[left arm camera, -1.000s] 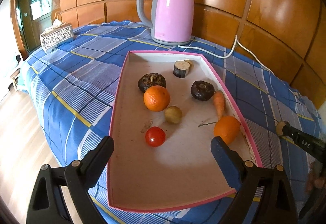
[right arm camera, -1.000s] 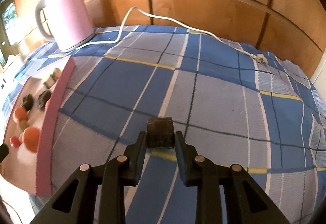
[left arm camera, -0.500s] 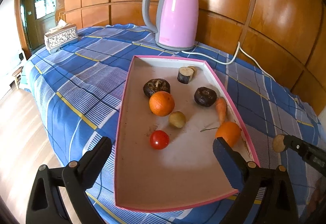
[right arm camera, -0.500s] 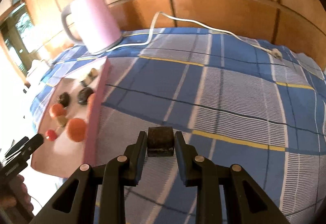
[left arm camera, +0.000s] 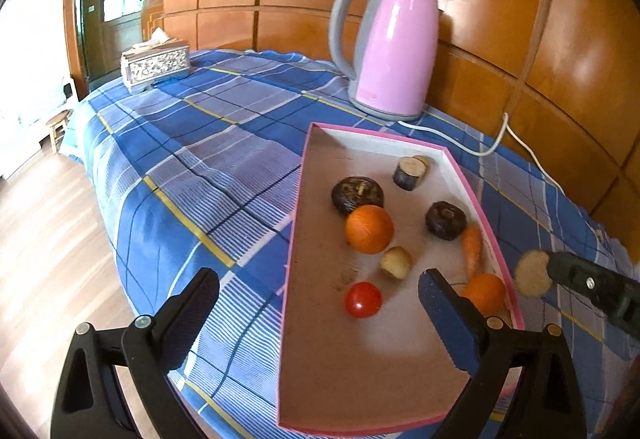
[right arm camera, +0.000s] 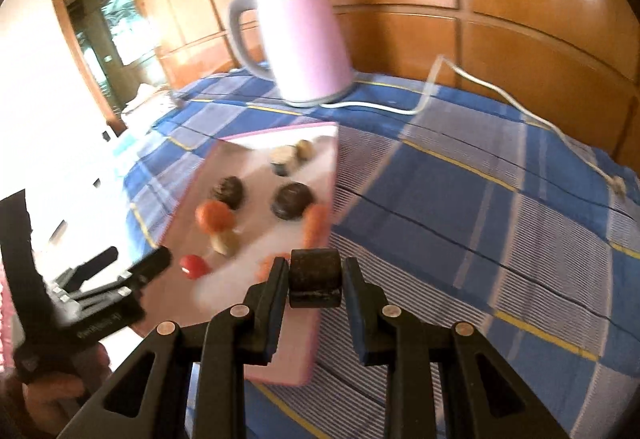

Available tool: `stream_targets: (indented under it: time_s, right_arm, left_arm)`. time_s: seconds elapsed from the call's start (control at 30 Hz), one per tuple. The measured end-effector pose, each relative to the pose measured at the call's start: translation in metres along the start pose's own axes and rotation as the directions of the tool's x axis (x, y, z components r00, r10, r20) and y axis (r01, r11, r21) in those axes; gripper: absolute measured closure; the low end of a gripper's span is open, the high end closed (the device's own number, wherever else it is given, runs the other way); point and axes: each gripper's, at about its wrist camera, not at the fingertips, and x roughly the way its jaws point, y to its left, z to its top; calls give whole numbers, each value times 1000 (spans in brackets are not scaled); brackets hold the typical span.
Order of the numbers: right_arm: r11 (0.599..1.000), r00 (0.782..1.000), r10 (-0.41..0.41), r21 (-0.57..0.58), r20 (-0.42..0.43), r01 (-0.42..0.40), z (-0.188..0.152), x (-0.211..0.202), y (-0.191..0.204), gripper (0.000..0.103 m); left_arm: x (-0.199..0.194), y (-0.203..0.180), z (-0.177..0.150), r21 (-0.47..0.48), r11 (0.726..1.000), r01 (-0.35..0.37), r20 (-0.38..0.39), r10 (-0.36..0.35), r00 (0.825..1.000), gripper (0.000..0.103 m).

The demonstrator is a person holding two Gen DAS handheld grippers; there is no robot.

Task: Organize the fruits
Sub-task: 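Carry the log slice into the tray and open the right tool, then withdraw the open right tool from the tray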

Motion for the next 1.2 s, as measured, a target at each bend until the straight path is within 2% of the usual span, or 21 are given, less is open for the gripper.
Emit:
stream_targets:
  time_s: [0.2, 0.37, 0.57, 0.9, 1.07, 1.17, 1.2]
  right_arm:
    - [998, 997, 70, 9, -39, -70, 23, 31, 20, 75]
    - [997, 994, 73, 5, -84, -73, 32, 60, 30, 75]
    - [999, 996, 38, -24, -78, -40, 35, 67, 30, 75]
    - [992, 996, 1, -127, -89, -13, 14, 58, 40, 75]
    - [991, 995, 0, -135, -104, -15, 9, 64, 44, 75]
    - [991, 994, -53, -131, -96, 40, 13, 70, 42, 75]
    - [993, 995, -48, -115, -88, 38, 14, 68, 40, 75]
  left_arm:
    - [1, -2, -1, 17, 1000, 9, -6, -9, 1000, 3]
    - [4, -1, -2, 12, 1000, 13, -18, -13, 1000, 3]
    - [7, 0, -3, 8, 1000, 10, -23, -10, 1000, 3]
    - [9, 7, -4, -27, 1000, -13, -39, 12, 999, 3]
    - [6, 10, -4, -31, 999, -30, -41, 29, 999, 2]
    - [2, 9, -5, -19, 999, -28, -30, 27, 999, 1]
    - [1, 8, -4, -18, 999, -27, -26, 26, 999, 1]
